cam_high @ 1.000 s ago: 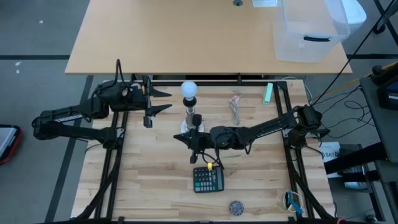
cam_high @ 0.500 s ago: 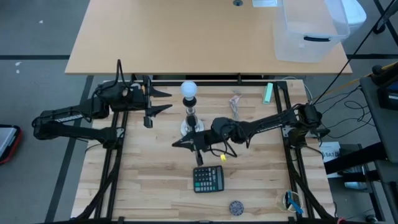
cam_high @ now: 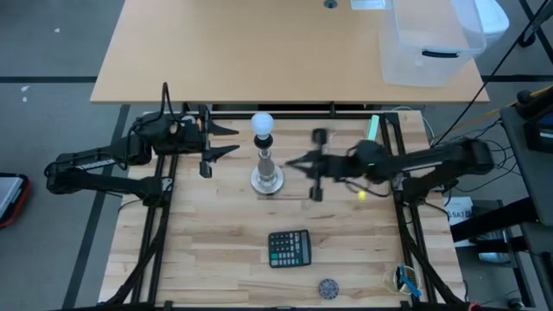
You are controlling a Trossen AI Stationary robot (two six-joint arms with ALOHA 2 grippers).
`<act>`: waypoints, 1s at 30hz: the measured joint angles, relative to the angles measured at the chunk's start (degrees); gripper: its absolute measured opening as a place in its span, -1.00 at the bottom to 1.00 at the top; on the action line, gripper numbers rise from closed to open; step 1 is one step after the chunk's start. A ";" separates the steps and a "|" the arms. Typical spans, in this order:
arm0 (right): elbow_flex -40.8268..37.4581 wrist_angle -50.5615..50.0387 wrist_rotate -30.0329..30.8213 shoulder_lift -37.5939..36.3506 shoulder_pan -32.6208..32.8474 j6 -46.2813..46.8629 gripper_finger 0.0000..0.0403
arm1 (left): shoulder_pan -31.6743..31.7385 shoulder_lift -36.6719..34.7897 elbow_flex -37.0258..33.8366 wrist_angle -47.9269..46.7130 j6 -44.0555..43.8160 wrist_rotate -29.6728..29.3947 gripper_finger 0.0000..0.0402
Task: Screw lightbulb
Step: Insert the light bulb into the lamp
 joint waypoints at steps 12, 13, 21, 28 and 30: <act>0.25 -9.38 10.10 -7.93 -7.05 5.63 -1.00 | 0.00 1.46 0.00 0.10 -1.62 -1.58 -0.12; 1.67 -10.41 9.06 -7.16 -7.81 6.09 -1.00 | 0.00 1.97 0.00 0.13 -1.75 -1.63 -0.12; 16.91 -26.88 7.44 -1.27 -10.59 7.20 -1.00 | 0.02 4.90 0.00 -0.06 -1.55 -1.92 -0.12; 31.40 -49.62 7.39 4.17 -10.60 6.74 -0.97 | 0.07 4.72 0.00 0.11 0.05 -1.96 -0.12; 34.21 -53.70 7.41 5.50 -10.60 5.90 -0.90 | 0.34 4.72 0.00 0.02 0.05 -1.98 -0.12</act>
